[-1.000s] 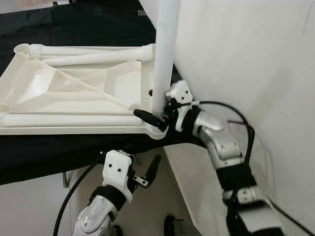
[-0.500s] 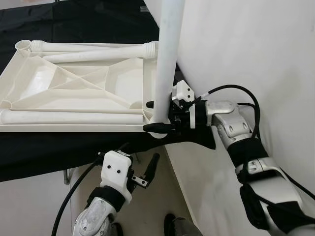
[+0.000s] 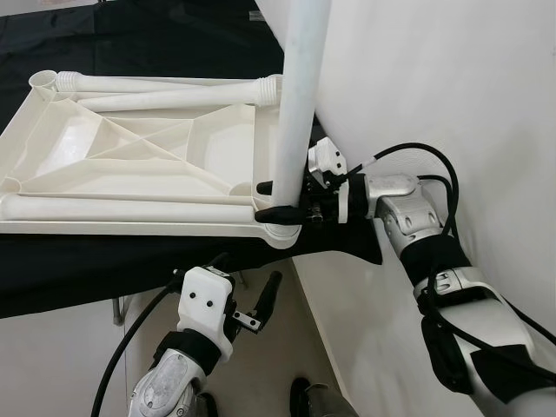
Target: Building children table
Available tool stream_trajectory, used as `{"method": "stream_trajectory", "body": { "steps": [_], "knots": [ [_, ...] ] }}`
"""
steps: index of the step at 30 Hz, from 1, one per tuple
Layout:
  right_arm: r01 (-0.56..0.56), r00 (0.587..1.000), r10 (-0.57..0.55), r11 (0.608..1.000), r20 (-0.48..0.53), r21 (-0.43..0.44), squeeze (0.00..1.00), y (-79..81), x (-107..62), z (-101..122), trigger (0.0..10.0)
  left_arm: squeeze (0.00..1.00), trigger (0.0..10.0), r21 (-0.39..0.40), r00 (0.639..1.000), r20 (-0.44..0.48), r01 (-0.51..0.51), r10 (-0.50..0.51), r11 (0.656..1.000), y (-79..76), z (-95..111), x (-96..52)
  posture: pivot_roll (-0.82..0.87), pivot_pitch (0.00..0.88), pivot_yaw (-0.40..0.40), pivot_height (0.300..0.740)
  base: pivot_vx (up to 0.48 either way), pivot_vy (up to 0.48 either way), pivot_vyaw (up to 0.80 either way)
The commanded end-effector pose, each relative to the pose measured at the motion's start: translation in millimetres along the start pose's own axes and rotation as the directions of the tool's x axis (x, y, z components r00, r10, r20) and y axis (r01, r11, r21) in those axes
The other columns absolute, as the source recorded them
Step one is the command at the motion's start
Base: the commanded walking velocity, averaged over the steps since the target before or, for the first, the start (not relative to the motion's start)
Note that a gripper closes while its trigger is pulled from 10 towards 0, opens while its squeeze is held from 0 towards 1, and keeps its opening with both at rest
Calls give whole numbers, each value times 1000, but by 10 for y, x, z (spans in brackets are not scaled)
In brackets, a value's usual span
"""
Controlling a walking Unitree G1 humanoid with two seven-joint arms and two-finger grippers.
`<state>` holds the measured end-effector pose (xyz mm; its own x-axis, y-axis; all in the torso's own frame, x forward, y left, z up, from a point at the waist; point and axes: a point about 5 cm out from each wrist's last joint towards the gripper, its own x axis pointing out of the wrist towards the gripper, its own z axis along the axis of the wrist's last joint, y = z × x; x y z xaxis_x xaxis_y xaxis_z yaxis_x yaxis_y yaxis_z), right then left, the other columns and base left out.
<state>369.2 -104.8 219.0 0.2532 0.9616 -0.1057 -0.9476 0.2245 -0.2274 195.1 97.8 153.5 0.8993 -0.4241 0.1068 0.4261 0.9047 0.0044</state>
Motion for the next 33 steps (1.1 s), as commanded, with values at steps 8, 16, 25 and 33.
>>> {"method": "stream_trajectory", "body": {
  "steps": [8, 16, 25, 33],
  "knots": [
    [755, 654, -724, 642, -219, 133, 0, 613, -62, -736, 0, 0, 10000, -12, 1000, -22, 11, -12, 1000, 1, -32, -48, 81, 262, -56, 740, 0, 0, 0],
    [674, 739, -655, 714, -161, 189, 0, 627, 189, -667, 0, 0, 10000, -12, 1000, -27, 15, -15, 1000, 8, -38, -37, 86, 244, -46, 740, 0, 0, 0],
    [377, 925, -379, 911, -25, 169, 1000, 689, 484, -301, 10000, 0, 10000, -13, 1000, -22, -3, 3, 1000, 13, -33, -31, 94, 244, -53, 740, 0, 0, 0],
    [-10, 998, 6, 998, 65, 62, 0, 529, 381, -57, 10000, 0, 10000, -20, 1000, -22, 5, -5, 1000, 6, -36, -10, 98, 239, -52, 740, 0, 0, 0]
  ]
}}
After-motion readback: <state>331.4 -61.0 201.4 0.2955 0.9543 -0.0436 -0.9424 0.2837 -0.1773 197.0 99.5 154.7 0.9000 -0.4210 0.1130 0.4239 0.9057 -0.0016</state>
